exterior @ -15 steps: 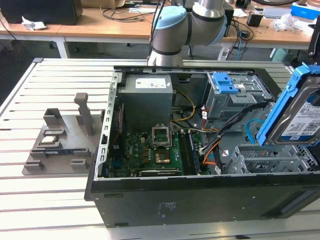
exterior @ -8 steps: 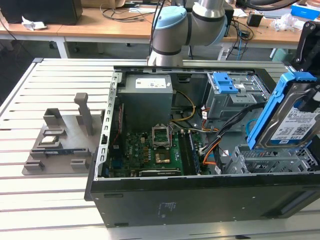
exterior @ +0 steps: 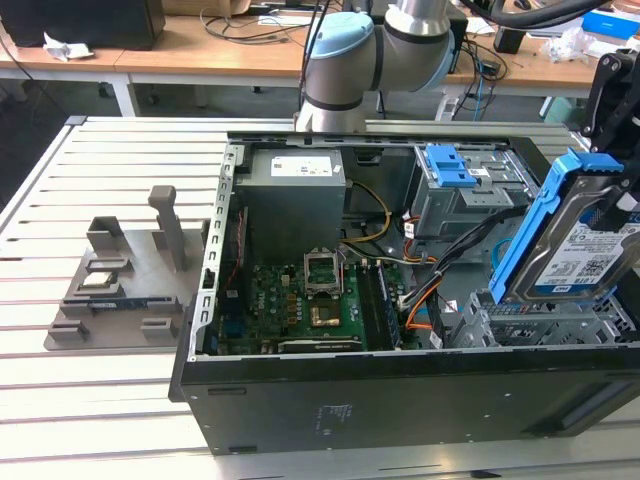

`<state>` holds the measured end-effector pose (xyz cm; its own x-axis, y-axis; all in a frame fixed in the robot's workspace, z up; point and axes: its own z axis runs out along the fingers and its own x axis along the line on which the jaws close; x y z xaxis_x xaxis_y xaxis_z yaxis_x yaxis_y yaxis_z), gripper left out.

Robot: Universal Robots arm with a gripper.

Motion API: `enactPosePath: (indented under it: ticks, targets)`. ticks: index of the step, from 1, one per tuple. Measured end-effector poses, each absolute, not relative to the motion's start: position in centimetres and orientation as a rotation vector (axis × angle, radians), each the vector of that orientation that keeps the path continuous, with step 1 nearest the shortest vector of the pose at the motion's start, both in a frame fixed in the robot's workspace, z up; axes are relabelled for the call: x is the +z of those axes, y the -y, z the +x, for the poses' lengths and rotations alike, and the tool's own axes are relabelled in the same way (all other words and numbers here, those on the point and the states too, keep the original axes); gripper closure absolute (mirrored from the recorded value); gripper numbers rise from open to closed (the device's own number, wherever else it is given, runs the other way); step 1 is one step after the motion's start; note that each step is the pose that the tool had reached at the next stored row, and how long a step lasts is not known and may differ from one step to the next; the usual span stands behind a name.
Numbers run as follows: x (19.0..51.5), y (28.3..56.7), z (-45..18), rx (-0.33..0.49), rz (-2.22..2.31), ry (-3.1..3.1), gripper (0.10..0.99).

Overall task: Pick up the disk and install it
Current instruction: 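Pick up the disk, then insert the disk into the insertion slot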

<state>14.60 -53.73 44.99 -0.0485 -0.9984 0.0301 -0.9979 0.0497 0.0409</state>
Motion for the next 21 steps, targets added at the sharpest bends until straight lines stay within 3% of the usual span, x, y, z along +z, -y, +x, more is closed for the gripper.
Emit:
enactPosePath:
  ticks: [21]
  targets:
    - [43.4, 53.7, 14.1, -0.014, 2.132, 2.239, 0.725]
